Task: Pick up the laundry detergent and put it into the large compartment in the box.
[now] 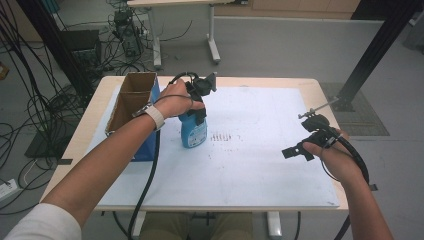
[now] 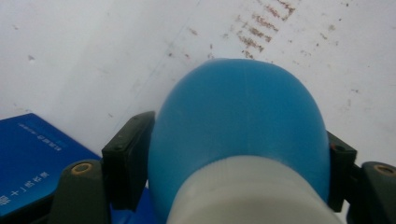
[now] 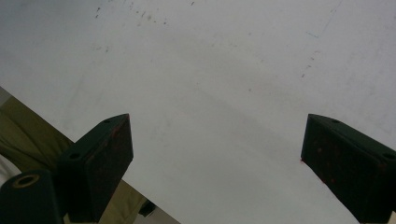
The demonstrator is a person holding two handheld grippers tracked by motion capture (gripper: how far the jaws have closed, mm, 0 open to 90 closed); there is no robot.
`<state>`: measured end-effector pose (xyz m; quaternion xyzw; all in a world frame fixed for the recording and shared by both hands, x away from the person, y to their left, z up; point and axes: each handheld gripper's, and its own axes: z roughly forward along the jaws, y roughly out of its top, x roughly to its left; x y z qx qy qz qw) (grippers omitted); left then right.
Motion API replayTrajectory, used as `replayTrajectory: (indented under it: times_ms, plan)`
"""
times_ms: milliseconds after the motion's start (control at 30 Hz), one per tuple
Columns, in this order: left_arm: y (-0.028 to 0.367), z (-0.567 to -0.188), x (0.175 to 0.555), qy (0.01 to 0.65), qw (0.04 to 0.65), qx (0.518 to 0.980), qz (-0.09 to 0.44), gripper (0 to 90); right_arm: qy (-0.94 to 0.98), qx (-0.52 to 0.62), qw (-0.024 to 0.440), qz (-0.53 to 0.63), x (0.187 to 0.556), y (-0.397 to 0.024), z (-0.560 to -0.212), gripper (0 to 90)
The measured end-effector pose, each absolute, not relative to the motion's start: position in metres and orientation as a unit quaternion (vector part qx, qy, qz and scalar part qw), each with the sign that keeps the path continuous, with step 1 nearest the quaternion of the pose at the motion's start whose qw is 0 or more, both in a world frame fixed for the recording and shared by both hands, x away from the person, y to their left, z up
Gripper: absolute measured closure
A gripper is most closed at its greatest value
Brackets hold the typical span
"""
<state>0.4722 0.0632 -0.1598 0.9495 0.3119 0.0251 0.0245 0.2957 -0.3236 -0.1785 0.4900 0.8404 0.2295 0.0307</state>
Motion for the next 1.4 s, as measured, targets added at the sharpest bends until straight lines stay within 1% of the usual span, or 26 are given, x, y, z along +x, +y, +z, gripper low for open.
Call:
replayTrajectory:
  times_ms: [33,1400]
  plan:
    - [0.0677,-0.1599,0.4754,0.313,0.034,0.949,0.011,38.6,0.840,0.490,0.031,0.230,0.2956,-0.3236,-0.1785,8.8]
    - [0.0678,-0.1604,0.4750,0.315,0.033,0.948,0.013,39.2,0.841,0.490,0.032,0.227,0.2962,-0.3211,-0.1771,8.8]
